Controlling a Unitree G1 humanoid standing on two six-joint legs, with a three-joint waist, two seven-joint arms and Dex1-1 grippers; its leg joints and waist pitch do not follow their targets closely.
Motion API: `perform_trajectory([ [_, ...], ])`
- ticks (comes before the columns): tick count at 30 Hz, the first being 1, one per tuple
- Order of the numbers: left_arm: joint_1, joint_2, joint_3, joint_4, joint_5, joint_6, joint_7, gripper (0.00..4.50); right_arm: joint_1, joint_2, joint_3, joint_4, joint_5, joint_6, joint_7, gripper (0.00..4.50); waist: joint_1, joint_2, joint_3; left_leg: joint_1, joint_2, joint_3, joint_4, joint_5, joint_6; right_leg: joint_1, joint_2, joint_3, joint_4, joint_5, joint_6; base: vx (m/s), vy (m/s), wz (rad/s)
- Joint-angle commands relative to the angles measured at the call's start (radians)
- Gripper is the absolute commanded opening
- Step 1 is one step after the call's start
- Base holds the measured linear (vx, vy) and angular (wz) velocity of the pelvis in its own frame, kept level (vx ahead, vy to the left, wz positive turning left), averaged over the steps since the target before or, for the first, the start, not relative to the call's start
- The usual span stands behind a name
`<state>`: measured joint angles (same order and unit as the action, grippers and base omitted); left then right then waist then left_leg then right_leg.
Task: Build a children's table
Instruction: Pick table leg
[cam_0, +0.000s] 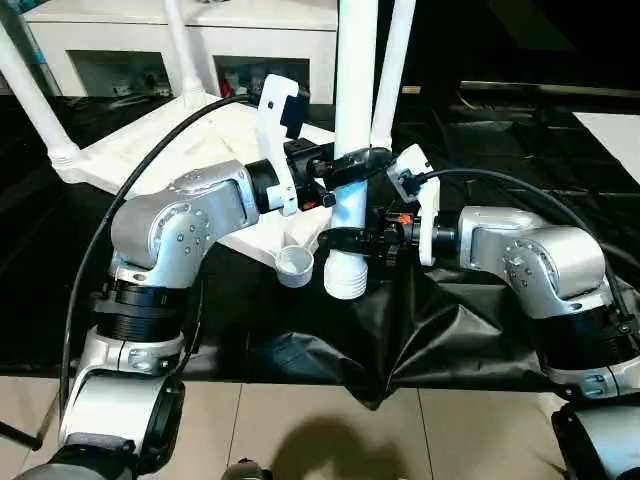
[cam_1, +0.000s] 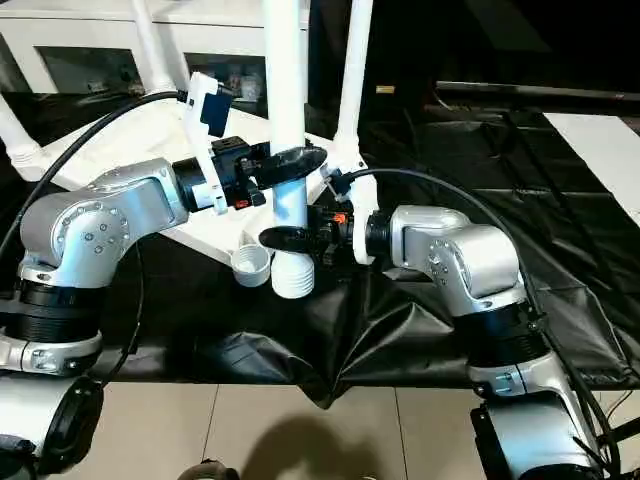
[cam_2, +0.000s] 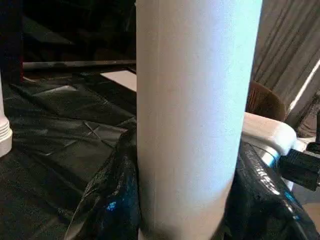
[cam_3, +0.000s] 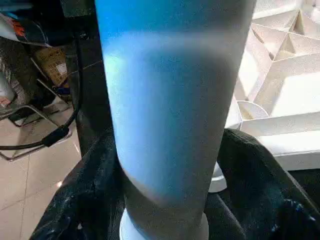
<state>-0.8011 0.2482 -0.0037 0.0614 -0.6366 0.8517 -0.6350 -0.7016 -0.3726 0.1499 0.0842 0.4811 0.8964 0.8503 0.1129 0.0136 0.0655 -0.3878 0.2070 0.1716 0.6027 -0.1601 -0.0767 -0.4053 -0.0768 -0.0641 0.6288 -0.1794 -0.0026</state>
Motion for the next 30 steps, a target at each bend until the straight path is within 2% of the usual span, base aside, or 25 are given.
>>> perform_trajectory([
  [1,-0.010,0.005,-0.004,-0.015,-0.007,-0.004,-0.015,1.85,0.001,-0.003,0.003,0.004,0.000,0.020,-0.005,2.94,0.001,-0.013,-0.084,0.015,0.009,0.002,-0.059,-0.135,-0.020,0.057,-0.050,0.039,-0.070,-0.172,-0.174,0.000,0.000,0.00],
  [2,-0.010,0.005,-0.004,-0.015,-0.006,-0.004,-0.015,1.85,0.001,-0.002,0.003,0.004,0.000,0.022,-0.005,2.66,0.001,-0.014,-0.084,0.015,0.008,0.002,-0.059,-0.133,-0.020,0.057,-0.049,0.039,-0.069,-0.172,-0.173,0.000,0.000,0.00],
  [5,-0.009,0.005,-0.004,-0.016,-0.003,-0.005,-0.016,1.85,0.002,-0.001,0.005,0.005,0.003,0.027,-0.002,2.48,0.002,-0.013,-0.085,0.015,0.009,0.002,-0.059,-0.136,-0.020,0.057,-0.050,0.039,-0.070,-0.175,-0.173,0.000,0.000,0.00],
  [9,-0.011,0.002,0.000,-0.012,0.000,-0.007,-0.016,1.85,0.005,0.000,0.006,0.003,0.008,0.034,0.002,2.03,0.002,-0.013,-0.085,0.015,0.009,0.002,-0.059,-0.134,-0.021,0.057,-0.050,0.039,-0.070,-0.173,-0.172,0.000,0.000,0.00],
  [16,-0.014,0.003,0.005,-0.009,0.003,-0.009,-0.013,1.85,0.008,0.005,-0.003,0.012,0.011,0.044,-0.004,1.87,0.002,-0.012,-0.084,0.015,0.009,0.001,-0.060,-0.137,-0.022,0.057,-0.050,0.039,-0.070,-0.174,-0.172,0.000,0.000,0.00],
  [17,-0.013,0.003,0.005,-0.005,0.014,-0.011,0.003,2.20,0.008,0.006,-0.006,0.015,0.009,0.043,-0.006,1.86,0.002,-0.013,-0.084,0.014,0.008,0.002,-0.059,-0.137,-0.022,0.058,-0.050,0.039,-0.070,-0.176,-0.171,0.000,0.000,0.00],
  [18,-0.014,0.004,0.004,-0.001,0.024,-0.015,0.013,2.20,0.008,0.007,-0.008,0.017,0.008,0.041,-0.008,1.86,0.002,-0.013,-0.084,0.014,0.009,0.001,-0.060,-0.137,-0.023,0.058,-0.050,0.039,-0.070,-0.177,-0.171,0.000,0.000,0.00],
  [20,-0.015,0.000,0.020,0.007,0.007,0.016,0.025,2.58,0.008,0.010,-0.013,0.020,0.005,0.033,-0.014,1.86,0.002,-0.012,-0.085,0.015,0.009,0.002,-0.059,-0.135,-0.023,0.057,-0.050,0.039,-0.070,-0.173,-0.172,0.000,0.000,0.00],
  [22,-0.011,-0.018,0.056,0.023,-0.010,0.013,0.052,2.64,0.011,0.028,-0.038,0.027,0.004,0.007,-0.041,1.86,0.001,-0.012,-0.085,0.014,0.008,0.002,-0.058,-0.132,-0.025,0.057,-0.050,0.039,-0.069,-0.165,-0.176,0.000,0.000,0.00],
  [24,-0.001,-0.039,0.076,0.044,0.032,-0.097,0.084,2.89,0.017,0.062,-0.084,0.033,0.015,-0.029,-0.083,1.86,0.001,-0.010,-0.084,0.014,0.007,0.002,-0.059,-0.140,-0.024,0.056,-0.051,0.039,-0.075,-0.176,-0.174,0.000,0.000,0.00],
  [26,-0.001,-0.056,0.098,0.056,0.029,-0.129,0.101,3.04,0.018,0.079,-0.109,0.037,0.023,-0.041,-0.107,1.86,0.002,-0.011,-0.086,0.015,0.008,0.001,-0.060,-0.142,-0.027,0.058,-0.051,0.038,-0.073,-0.178,-0.170,0.000,0.000,0.00],
  [27,-0.003,-0.094,0.154,0.073,-0.010,-0.154,0.134,3.05,0.018,0.104,-0.148,0.045,0.031,-0.061,-0.151,1.86,0.002,-0.010,-0.086,0.014,0.008,0.002,-0.059,-0.135,-0.025,0.057,-0.050,0.039,-0.072,-0.162,-0.172,0.000,0.000,0.00],
  [28,-0.004,-0.103,0.169,0.076,-0.023,-0.159,0.140,3.05,0.018,0.111,-0.157,0.047,0.032,-0.067,-0.163,1.86,0.001,-0.011,-0.086,0.013,0.007,0.003,-0.058,-0.134,-0.026,0.057,-0.051,0.039,-0.072,-0.154,-0.183,0.000,0.000,0.00],
  [29,-0.004,-0.146,0.239,0.091,-0.085,-0.185,0.170,3.05,0.017,0.139,-0.203,0.060,0.041,-0.090,-0.218,1.86,0.002,-0.010,-0.088,0.014,0.006,0.003,-0.057,-0.130,-0.028,0.058,-0.053,0.038,-0.070,-0.149,-0.188,0.000,0.000,0.00],
  [30,-0.003,-0.181,0.299,0.104,-0.139,-0.207,0.198,3.05,0.016,0.164,-0.244,0.072,0.050,-0.110,-0.267,1.86,0.001,-0.011,-0.087,0.010,0.004,0.005,-0.055,-0.133,-0.027,0.059,-0.054,0.039,-0.070,-0.143,-0.197,0.000,0.000,0.00],
])
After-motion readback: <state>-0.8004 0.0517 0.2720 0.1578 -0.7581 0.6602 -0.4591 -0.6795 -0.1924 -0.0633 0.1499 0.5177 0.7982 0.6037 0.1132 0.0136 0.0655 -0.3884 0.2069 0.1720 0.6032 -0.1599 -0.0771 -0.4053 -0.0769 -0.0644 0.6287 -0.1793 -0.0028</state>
